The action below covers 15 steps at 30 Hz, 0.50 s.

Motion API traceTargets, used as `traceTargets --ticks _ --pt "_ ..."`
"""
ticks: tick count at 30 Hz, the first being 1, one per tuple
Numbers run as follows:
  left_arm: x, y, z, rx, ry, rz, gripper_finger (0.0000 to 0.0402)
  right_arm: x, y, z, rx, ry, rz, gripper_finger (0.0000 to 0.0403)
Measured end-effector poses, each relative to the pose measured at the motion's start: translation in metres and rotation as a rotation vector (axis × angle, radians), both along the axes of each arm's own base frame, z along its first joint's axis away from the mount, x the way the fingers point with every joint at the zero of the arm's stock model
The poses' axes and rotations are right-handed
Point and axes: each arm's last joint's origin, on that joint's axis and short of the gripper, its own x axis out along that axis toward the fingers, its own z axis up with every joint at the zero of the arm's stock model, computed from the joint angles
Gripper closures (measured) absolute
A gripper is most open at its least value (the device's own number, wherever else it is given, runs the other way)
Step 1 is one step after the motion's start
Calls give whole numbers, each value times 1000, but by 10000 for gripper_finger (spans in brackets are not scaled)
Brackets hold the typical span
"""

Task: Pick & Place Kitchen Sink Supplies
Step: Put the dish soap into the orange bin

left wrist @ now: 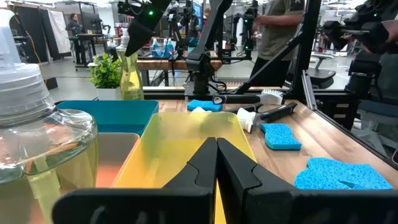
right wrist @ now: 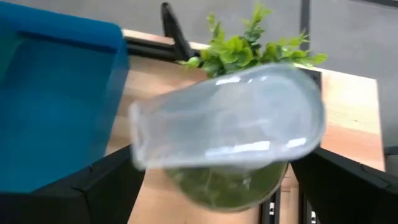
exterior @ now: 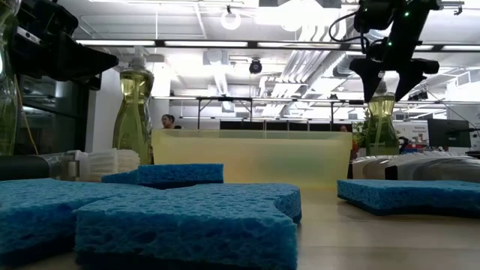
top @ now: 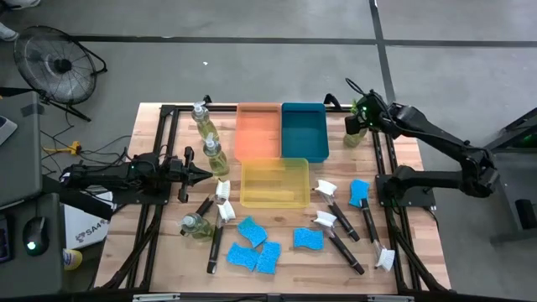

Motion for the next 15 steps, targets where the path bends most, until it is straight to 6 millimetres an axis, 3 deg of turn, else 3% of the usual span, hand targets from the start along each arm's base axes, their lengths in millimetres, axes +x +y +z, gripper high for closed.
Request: traceTargets --ticks 15 --pt "0 0 0 0 0 0 401 -2 -4 -1 7 0 -20 71"
